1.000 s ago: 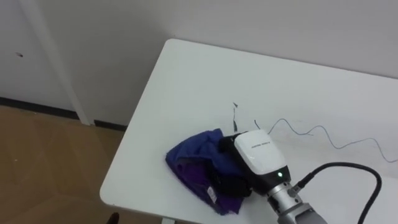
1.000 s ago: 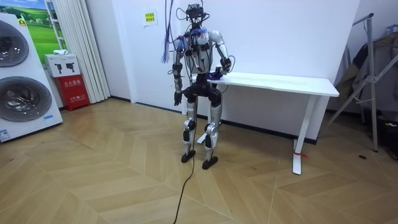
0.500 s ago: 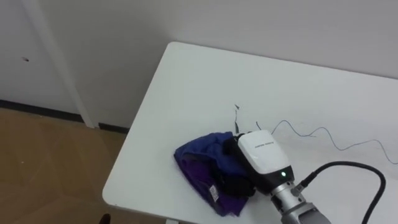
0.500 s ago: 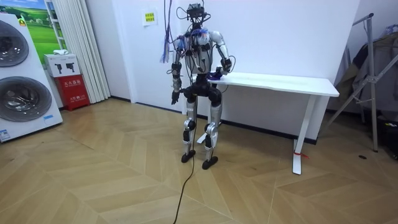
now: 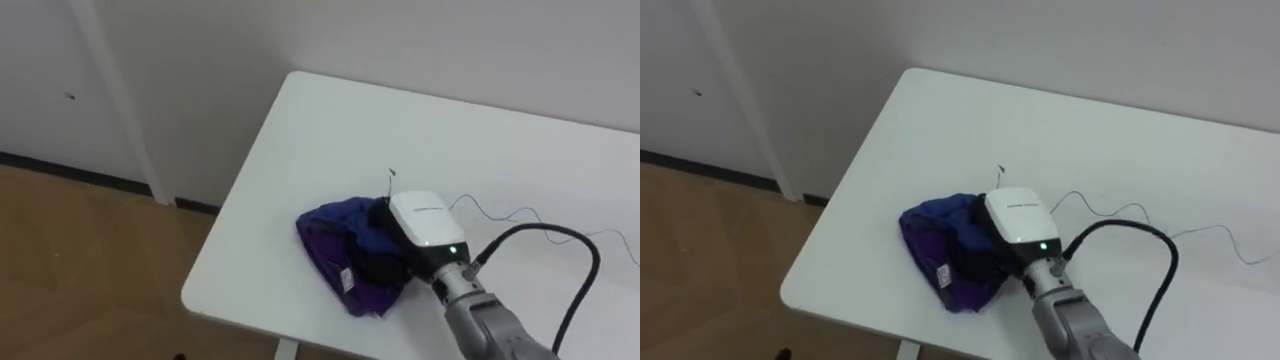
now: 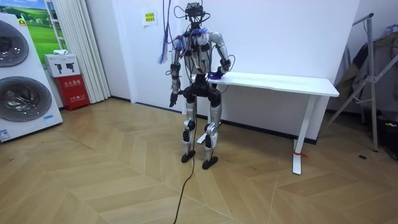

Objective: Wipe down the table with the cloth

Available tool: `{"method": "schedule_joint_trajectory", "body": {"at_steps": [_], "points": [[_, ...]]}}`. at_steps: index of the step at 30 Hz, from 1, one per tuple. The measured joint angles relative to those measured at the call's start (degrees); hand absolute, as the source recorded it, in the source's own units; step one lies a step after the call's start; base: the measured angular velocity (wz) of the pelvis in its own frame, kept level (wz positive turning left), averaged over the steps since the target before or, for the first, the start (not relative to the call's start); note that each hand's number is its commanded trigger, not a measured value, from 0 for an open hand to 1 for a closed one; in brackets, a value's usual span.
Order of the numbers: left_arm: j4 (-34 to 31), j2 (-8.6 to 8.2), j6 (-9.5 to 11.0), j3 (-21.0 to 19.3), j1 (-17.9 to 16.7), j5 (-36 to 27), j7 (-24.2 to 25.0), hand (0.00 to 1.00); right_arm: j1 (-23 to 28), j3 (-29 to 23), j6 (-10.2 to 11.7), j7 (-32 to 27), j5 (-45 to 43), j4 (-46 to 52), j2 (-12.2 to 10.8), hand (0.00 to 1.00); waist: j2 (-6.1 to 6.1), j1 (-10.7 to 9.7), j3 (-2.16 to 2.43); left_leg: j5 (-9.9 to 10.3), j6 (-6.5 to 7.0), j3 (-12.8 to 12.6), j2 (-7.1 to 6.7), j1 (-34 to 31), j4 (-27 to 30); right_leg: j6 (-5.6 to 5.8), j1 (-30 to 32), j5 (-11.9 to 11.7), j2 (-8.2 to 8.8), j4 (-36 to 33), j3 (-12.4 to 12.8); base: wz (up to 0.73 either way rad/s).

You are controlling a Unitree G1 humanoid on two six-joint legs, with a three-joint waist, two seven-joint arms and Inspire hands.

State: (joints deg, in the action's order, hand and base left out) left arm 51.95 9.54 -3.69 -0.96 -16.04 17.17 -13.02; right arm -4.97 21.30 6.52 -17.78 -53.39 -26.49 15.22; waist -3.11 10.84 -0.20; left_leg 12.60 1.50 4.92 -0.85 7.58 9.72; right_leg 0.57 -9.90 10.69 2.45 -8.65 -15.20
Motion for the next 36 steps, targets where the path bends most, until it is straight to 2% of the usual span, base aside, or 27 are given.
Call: {"method": "schedule_joint_trajectory", "body": {"at_steps": [2,4,5,9,11,15,17,21,23,26,30,36], "points": [[-2.34,0.12,-0.89,-1.22,-1.21,0.54,0.15,0.00,-3.50,-3.12,-0.53,-0.19,1.70,-5.64,0.05,1.00,-0.30,1.07,-0.14,-0.33,0.14,0.31,-0.23,-0.18,-0.08,0.08,-0.04,0.04,0.31,0.08,-0.62,0.19],[-3.42,0.33,-1.31,-1.40,-2.51,0.48,0.24,0.00,-4.74,-5.45,-1.17,-0.46,2.86,-8.75,0.24,1.00,-0.30,1.45,-0.13,-0.39,0.24,0.78,-0.50,-0.22,-0.03,0.24,-0.17,0.12,0.57,0.13,-1.16,0.14],[-3.76,0.40,-1.47,-1.53,-3.14,0.49,0.34,0.00,-4.71,-6.69,-1.16,-0.84,4.89,-9.95,0.62,1.00,-0.41,1.35,-0.06,-0.49,0.40,1.54,-0.84,-0.41,0.05,0.45,-0.25,0.23,0.91,0.10,-2.06,0.24],[-4.92,0.51,-2.22,-3.44,-4.44,0.54,1.41,0.00,-4.32,-9.73,-0.78,-2.83,6.92,-13.22,0.82,1.00,-0.47,1.19,-0.01,-0.66,0.61,2.36,-1.42,-0.29,0.36,0.89,-0.54,0.47,1.47,0.06,-2.86,0.22],[-4.81,0.64,-2.23,-4.57,-4.60,1.61,1.58,0.00,-2.92,-12.61,-0.17,-4.04,7.30,-15.04,0.83,1.00,-0.49,0.21,0.17,-0.70,0.70,3.10,-1.91,-0.08,0.48,1.28,-1.51,0.55,1.97,0.14,-3.94,0.29],[-4.96,0.68,-2.36,-6.32,-4.55,3.33,2.48,0.00,-1.29,-17.56,-0.08,-6.19,10.07,-17.70,0.93,1.00,-0.53,-0.63,0.29,-0.89,1.10,3.09,-2.00,0.24,0.47,1.57,-1.98,0.43,2.38,0.09,-3.89,0.10],[-5.42,0.64,-2.32,-8.45,-4.50,5.75,2.49,0.00,1.77,-21.24,-0.06,-8.10,10.10,-18.18,1.35,1.00,-0.75,-1.55,0.67,-0.92,1.22,2.91,-2.12,0.70,0.39,1.61,-2.49,0.40,2.53,0.00,-3.81,0.08],[-5.38,0.46,-2.28,-11.95,-4.11,6.30,2.15,0.00,2.79,-26.27,0.24,-10.54,10.13,-22.23,1.76,1.00,-0.86,-3.57,0.97,-0.81,1.41,2.04,-2.11,1.55,0.29,1.77,-3.03,0.30,2.47,0.00,-2.94,-0.09],[-5.37,0.44,-2.23,-12.78,-3.98,6.32,1.59,0.00,3.12,-28.98,0.43,-11.46,10.14,-25.26,2.98,1.00,-0.86,-4.66,1.28,-0.59,1.72,1.65,-2.05,1.95,0.05,1.82,-3.33,0.27,2.39,-0.06,-2.64,-0.12],[-5.36,0.41,-2.24,-13.57,-3.83,7.14,1.39,0.00,4.61,-33.02,0.43,-11.79,10.69,-27.80,4.98,1.00,-0.94,-5.12,1.50,-0.56,1.76,1.34,-1.89,2.10,0.11,1.96,-3.29,0.17,2.43,-0.11,-2.47,-0.06],[-5.36,0.39,-2.30,-14.66,-4.18,7.11,1.38,0.00,6.44,-35.37,0.35,-12.75,10.70,-29.05,6.29,1.00,-1.37,-5.97,1.62,-0.56,1.76,0.94,-1.86,2.08,0.12,1.96,-3.08,0.17,2.37,-0.13,-2.13,-0.06],[-5.04,0.30,-2.38,-14.68,-4.07,7.11,1.37,0.00,7.89,-36.22,-1.67,-12.74,11.03,-29.76,7.31,1.00,-2.18,-5.93,1.65,-0.53,1.75,0.79,-1.84,2.08,0.27,1.95,-3.08,0.13,2.30,-0.14,-2.04,0.00]]}}
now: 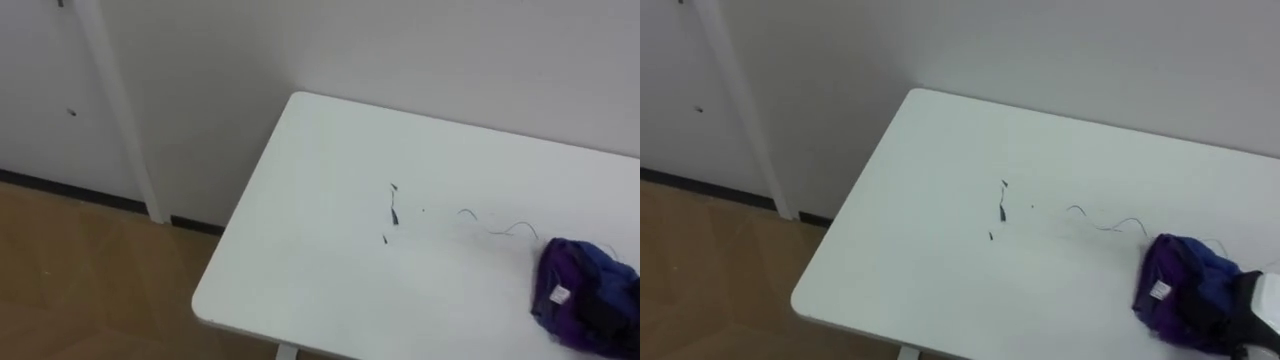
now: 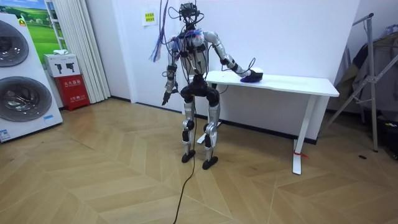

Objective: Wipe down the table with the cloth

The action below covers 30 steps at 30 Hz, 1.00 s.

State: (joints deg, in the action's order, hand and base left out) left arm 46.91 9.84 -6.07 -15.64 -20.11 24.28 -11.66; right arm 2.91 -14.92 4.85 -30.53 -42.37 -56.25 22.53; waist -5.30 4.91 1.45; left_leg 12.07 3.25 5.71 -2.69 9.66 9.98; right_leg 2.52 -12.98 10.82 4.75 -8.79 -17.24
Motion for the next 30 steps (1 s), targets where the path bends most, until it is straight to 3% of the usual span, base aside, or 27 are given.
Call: {"method": "schedule_joint_trajectory", "body": {"at_steps": [3,7,9,10,12,13,14,18,21,25,28,30], "points": [[0.82,-0.02,0.00,0.12,0.19,-0.02,-0.07,0.00,-0.85,0.88,-1.80,0.59,0.00,0.99,-0.02,1.00,0.00,0.47,-0.03,-0.01,-0.01,-0.15,-0.08,0.03,0.00,0.00,-0.02,-0.04,-0.02,-0.08,0.00,-0.03],[2.48,-0.11,-0.12,2.56,0.48,-0.39,-0.06,0.00,-2.41,5.87,-8.07,3.32,-0.99,5.54,0.02,1.00,0.24,1.99,-0.31,-0.03,-0.12,-0.87,0.12,0.04,-0.06,-0.16,0.29,-0.31,-0.33,-0.13,0.93,-0.20],[2.60,-0.03,-0.13,4.23,0.78,-0.38,0.00,0.00,-4.30,8.35,-10.83,5.30,-2.69,7.07,-0.02,1.00,0.31,3.07,-0.75,-0.15,-0.35,-1.93,0.54,-0.05,-0.26,-0.52,1.15,-0.62,-0.72,-0.49,2.21,-0.34],[2.59,-0.07,-0.15,5.27,1.18,-0.38,0.02,0.00,-5.57,11.19,-12.54,6.75,-2.79,8.89,-0.03,1.00,0.37,4.11,-1.19,-0.15,-0.57,-2.76,0.96,-0.33,-0.37,-0.86,2.13,-0.85,-1.00,-1.03,2.90,-0.35],[2.58,-0.20,-0.21,7.02,1.37,-0.38,0.13,0.00,-7.24,15.63,-13.79,9.60,-3.34,12.07,-0.10,1.00,0.31,5.14,-1.50,-0.30,-0.86,-3.10,1.30,-1.08,-0.39,-1.20,3.04,-1.08,-1.22,-1.06,2.93,-0.16],[2.53,-0.20,-0.22,8.15,1.84,-0.38,0.41,0.00,-9.32,18.12,-13.79,11.25,-3.56,13.24,-0.21,1.00,0.33,5.62,-2.16,-0.42,-1.04,-3.05,1.44,-1.19,-0.40,-1.31,3.16,-1.14,-1.40,-1.08,3.00,0.00],[2.50,-0.15,-0.32,8.90,1.92,-0.38,1.10,0.00,-11.50,19.83,-13.70,13.12,-4.21,13.94,-0.75,1.00,0.43,6.41,-2.49,-0.52,-1.22,-3.05,1.61,-1.54,-0.39,-1.39,3.57,-1.19,-1.60,-0.99,3.08,0.03],[2.48,-0.07,-0.97,9.96,1.61,-1.18,2.44,0.00,-15.61,20.96,-13.49,15.18,-3.10,14.21,-1.82,1.00,0.48,8.32,-2.69,-0.87,-1.56,-2.22,1.66,-3.43,-0.33,-1.49,4.83,-1.23,-1.85,-0.32,2.63,0.13],[2.07,0.07,-1.99,10.02,-0.47,-1.13,3.38,0.00,-16.10,20.65,-13.08,14.93,0.08,13.82,-1.76,1.00,0.30,8.18,-2.44,-0.89,-1.56,-1.13,1.61,-3.95,-0.13,-1.48,4.82,-1.22,-1.85,0.23,1.28,0.27],[1.50,0.15,-2.04,9.91,-1.60,-1.15,3.77,0.00,-13.97,18.86,-8.42,13.54,7.95,11.34,-1.48,1.00,0.32,6.20,-2.16,-0.89,-1.57,-0.27,1.55,-3.97,0.27,-1.48,4.03,-1.22,-1.82,0.26,1.06,0.21],[1.44,0.37,-0.80,9.09,-0.67,-1.13,3.83,0.00,-13.37,15.88,-4.62,12.36,11.39,8.12,-1.48,1.00,1.10,4.35,-1.64,-0.85,-1.52,0.33,1.32,-4.05,-0.02,-1.44,4.02,-1.20,-1.54,0.46,-0.07,0.23],[1.21,0.83,-0.37,8.76,-0.06,-1.06,3.80,0.00,-13.19,14.09,-2.74,11.77,12.47,5.69,-1.45,1.00,1.48,3.41,-0.88,-0.85,-1.49,0.63,1.05,-4.05,-0.20,-1.44,3.80,-1.20,-1.30,0.85,-0.17,0.12]]}}
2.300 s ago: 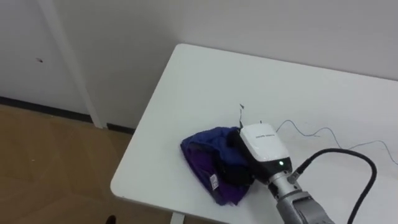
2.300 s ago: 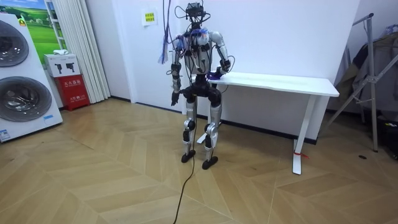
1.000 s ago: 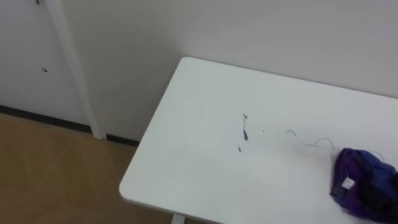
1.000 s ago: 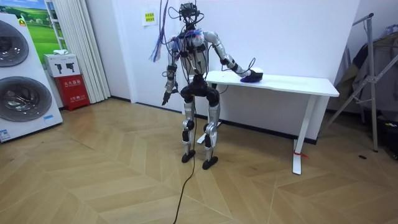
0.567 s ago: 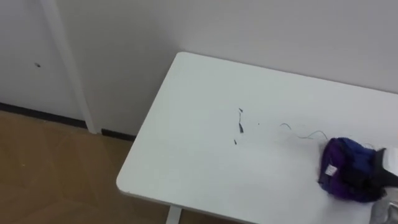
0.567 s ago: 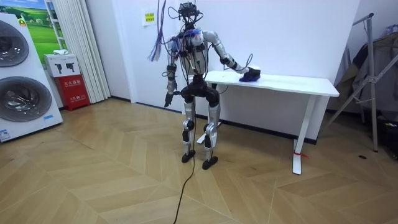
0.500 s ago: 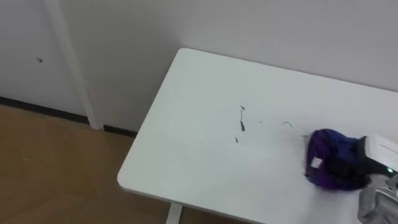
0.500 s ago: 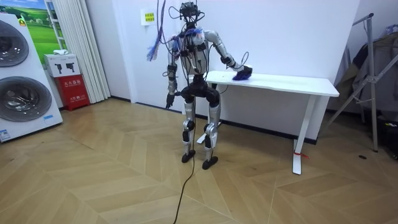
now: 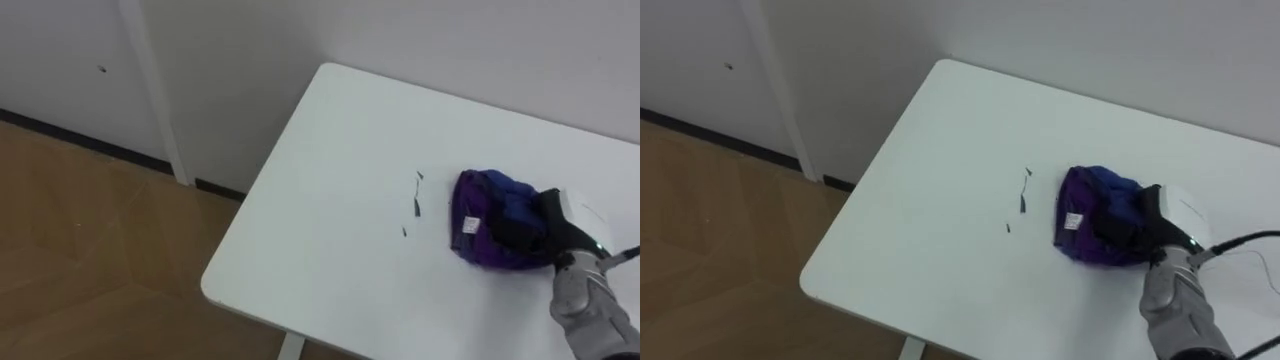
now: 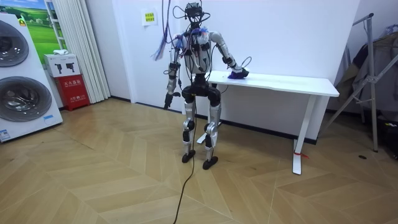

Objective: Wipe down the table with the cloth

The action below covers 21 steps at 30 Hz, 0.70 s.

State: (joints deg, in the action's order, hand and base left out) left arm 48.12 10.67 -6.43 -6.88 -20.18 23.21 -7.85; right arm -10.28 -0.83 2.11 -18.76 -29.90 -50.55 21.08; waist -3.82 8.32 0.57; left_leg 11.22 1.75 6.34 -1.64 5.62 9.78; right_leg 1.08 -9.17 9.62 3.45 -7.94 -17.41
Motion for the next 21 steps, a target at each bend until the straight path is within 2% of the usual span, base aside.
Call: {"method": "schedule_joint_trajectory", "body": {"at_steps": [2,3,5,9,11,15,18,21], "points": [[-0.14,0.44,-0.02,-0.72,0.13,0.03,-0.01,0.00,1.22,-2.71,1.59,-0.77,1.27,-1.94,0.05,1.00,0.32,-0.92,0.73,-0.13,0.20,0.02,-0.10,0.27,-0.01,0.02,-0.44,0.01,0.23,0.12,0.05,0.09],[-0.16,0.44,-0.03,-1.05,0.08,0.04,-0.10,0.00,1.53,-3.23,2.03,-1.03,1.55,-2.57,0.07,1.00,0.34,-1.33,0.70,-0.15,0.23,0.01,-0.12,0.57,-0.02,0.03,-0.81,0.01,0.27,0.25,0.00,0.09],[0.06,0.50,-0.26,-2.33,0.08,0.12,-0.31,0.00,4.18,-7.42,3.56,-1.37,1.51,-3.70,0.09,1.00,0.21,-3.37,0.82,-0.06,0.38,-0.14,-0.17,1.07,-0.03,0.12,-1.90,0.07,0.41,0.10,0.00,0.21],[-1.67,0.42,-0.83,-6.03,-0.97,0.47,-0.50,0.00,9.25,-13.19,5.00,-3.53,3.81,-4.85,0.72,1.00,-0.45,-5.13,0.90,0.16,0.73,-1.05,-0.13,1.29,0.09,0.15,-2.14,0.08,0.46,-0.05,0.10,-0.01],[-1.92,0.40,-0.85,-8.86,-1.36,2.29,-0.68,0.00,13.35,-16.88,5.52,-3.93,5.52,-6.34,2.26,1.00,-1.23,-6.37,1.12,0.39,1.03,-0.59,-0.14,0.99,0.64,0.19,-2.31,0.06,0.49,-0.10,0.10,0.11],[-1.90,0.45,-1.38,-10.63,-1.51,2.72,-1.14,0.00,18.76,-20.38,5.42,-5.28,6.01,-9.54,4.28,1.00,-2.14,-6.65,1.36,0.93,1.16,-0.62,-0.06,1.71,0.75,0.24,-3.02,0.03,0.43,-0.36,0.15,-0.02],[-1.89,0.42,-1.76,-10.59,-2.27,2.56,-1.48,0.00,21.03,-20.88,3.98,-6.13,5.91,-9.41,4.91,1.00,-2.22,-6.59,1.33,1.38,1.20,-1.32,0.02,2.28,1.06,0.30,-3.18,-0.01,0.32,-0.80,0.70,-0.17],[-1.71,0.15,-1.90,-9.62,-1.99,2.21,-1.77,0.00,19.29,-19.93,0.29,-6.13,4.49,-7.48,4.94,1.00,-2.04,-5.70,1.29,1.38,1.23,-1.73,0.08,2.86,1.07,0.43,-3.30,-0.09,0.40,-0.78,1.20,-0.22]]}}
